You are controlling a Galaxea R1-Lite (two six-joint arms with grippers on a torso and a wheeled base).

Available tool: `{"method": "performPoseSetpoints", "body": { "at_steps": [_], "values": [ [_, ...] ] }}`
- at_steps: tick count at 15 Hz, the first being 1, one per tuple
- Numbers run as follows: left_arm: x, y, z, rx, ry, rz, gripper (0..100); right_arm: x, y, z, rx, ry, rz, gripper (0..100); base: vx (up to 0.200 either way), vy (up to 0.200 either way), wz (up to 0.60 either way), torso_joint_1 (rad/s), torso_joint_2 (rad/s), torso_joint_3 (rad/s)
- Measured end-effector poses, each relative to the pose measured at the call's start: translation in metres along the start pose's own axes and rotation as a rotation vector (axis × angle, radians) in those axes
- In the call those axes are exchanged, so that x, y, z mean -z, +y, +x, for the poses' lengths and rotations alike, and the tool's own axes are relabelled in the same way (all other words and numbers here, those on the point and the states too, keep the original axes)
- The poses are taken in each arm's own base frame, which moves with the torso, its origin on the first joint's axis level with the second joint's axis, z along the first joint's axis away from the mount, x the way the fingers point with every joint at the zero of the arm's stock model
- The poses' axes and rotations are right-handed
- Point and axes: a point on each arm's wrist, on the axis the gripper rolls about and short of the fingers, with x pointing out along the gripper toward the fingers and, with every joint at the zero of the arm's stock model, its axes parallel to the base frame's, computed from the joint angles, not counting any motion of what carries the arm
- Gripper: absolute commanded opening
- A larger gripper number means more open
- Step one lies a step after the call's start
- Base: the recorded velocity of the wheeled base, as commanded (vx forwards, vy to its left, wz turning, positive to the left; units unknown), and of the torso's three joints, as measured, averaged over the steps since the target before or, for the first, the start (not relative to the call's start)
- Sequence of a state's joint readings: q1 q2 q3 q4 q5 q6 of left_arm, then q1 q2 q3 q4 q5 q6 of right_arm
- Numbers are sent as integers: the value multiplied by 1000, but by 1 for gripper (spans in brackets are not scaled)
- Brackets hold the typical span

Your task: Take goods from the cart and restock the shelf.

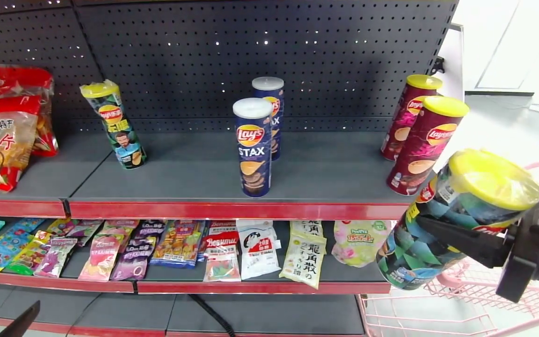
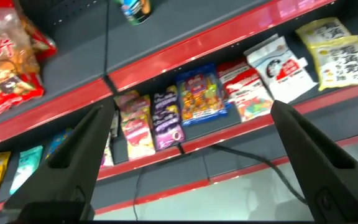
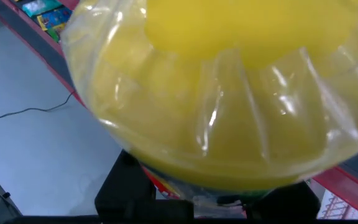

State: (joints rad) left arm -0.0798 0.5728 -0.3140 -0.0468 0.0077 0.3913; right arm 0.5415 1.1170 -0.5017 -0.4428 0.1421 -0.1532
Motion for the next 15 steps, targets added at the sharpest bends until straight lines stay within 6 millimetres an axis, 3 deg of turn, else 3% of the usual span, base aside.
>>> {"method": "performPoseSetpoints", "body": {
  "at_steps": [15],
  "values": [
    [0, 0, -5, -24, -21, -1, 100, -2, 1, -5, 1, -20, -39, 0, 0, 200, 0, 3, 2, 3]
  ]
}}
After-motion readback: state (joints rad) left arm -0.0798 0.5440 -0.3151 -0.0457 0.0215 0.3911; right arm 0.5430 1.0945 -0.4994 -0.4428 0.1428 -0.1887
